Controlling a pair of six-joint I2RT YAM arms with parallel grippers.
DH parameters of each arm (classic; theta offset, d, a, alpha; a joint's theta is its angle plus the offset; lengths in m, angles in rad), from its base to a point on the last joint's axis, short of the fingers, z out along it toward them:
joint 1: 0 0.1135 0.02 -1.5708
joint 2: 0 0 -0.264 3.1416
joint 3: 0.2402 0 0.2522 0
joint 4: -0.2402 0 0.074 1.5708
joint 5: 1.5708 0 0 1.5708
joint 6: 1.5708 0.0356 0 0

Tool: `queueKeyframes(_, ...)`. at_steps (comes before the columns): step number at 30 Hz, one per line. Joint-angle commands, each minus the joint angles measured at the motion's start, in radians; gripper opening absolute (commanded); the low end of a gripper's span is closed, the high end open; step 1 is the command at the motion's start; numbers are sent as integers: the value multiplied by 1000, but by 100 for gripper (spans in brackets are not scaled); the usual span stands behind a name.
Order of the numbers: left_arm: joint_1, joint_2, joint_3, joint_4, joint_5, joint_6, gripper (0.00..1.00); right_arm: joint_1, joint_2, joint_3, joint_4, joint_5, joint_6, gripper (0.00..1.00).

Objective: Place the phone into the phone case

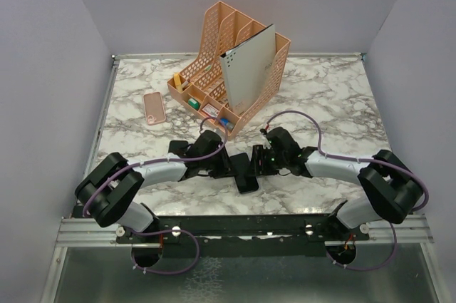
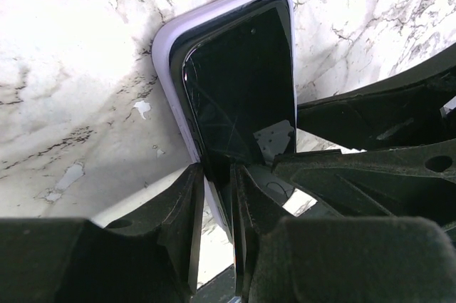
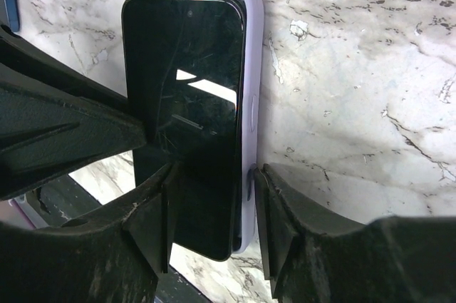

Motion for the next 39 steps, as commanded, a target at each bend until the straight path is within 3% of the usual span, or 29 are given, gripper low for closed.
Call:
queueKeyframes(1,-34,10,41,26,37,-13,26,11,-40,7,-1,-24,2,52)
queueKeyframes(9,-28,-27,78,-40,-10,19,27,10,-168,24,-122,-16,-160,76)
queueKeyframes(15,-14,-35,74,-46,-13,26,32,11,-234,-10,-162,5,-233,81)
queueKeyframes(18,-6,-36,64,-46,-13,28,32,11,-244,-24,-184,-5,-229,94)
queueKeyframes(22,0,-43,59,-46,-9,33,33,12,-254,-56,-196,-5,-205,93)
queueKeyframes(31,8,-41,49,-46,1,44,36,18,-263,-92,-195,-24,-182,80)
queueKeyframes(39,33,-47,43,-67,18,58,40,80,-249,-101,-194,35,-185,81)
